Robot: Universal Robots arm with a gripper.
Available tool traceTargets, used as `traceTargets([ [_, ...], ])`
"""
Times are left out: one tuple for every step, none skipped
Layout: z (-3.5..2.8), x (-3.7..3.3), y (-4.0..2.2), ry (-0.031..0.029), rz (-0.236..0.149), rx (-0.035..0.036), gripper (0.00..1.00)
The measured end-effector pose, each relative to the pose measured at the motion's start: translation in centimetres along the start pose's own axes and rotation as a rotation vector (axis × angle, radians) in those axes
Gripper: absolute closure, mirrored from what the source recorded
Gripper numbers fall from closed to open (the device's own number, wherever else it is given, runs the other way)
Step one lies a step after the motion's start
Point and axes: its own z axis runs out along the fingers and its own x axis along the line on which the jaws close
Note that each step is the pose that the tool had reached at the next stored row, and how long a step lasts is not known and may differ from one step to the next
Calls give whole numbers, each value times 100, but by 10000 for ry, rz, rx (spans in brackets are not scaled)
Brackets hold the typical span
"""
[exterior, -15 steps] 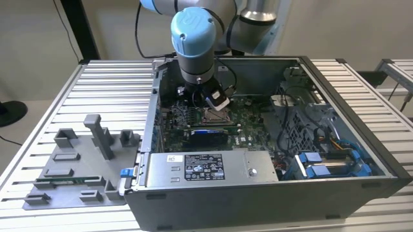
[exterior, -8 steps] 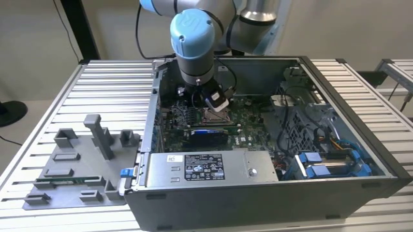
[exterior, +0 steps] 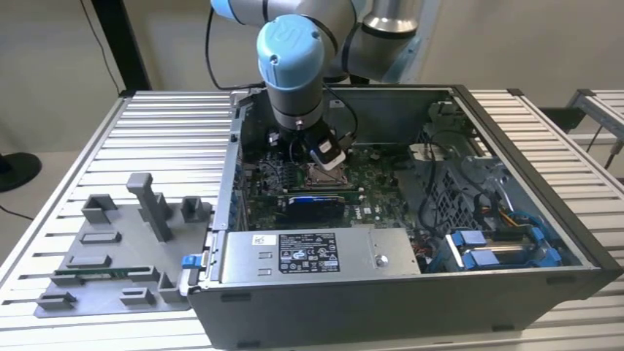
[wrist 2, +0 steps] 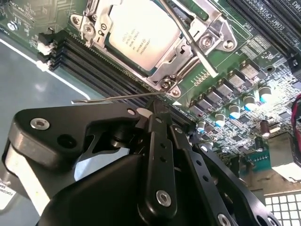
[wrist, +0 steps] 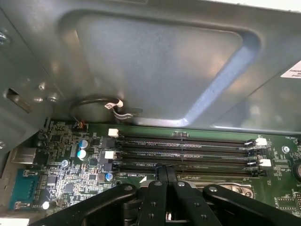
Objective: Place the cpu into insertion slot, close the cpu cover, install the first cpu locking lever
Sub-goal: 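Install the first cpu locking lever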
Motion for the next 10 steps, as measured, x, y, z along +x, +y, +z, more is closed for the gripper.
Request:
traceTargets([
  [2, 0, -1, 0, 1, 0, 100],
  [5, -1, -2, 0, 2, 1, 100],
  [7, -4, -3, 1, 1, 1, 100],
  [9, -7, -4, 0, 1, 0, 100],
  [11, -11, -5, 1, 2, 1, 100],
  [13, -16, -6, 0, 1, 0, 100],
  [15, -21, -7, 1, 1, -1, 100],
  [16, -25, -8, 0, 1, -1, 100],
  [18, -29, -9, 0, 1, -2, 100],
  [20, -33, -10, -1, 1, -2, 100],
])
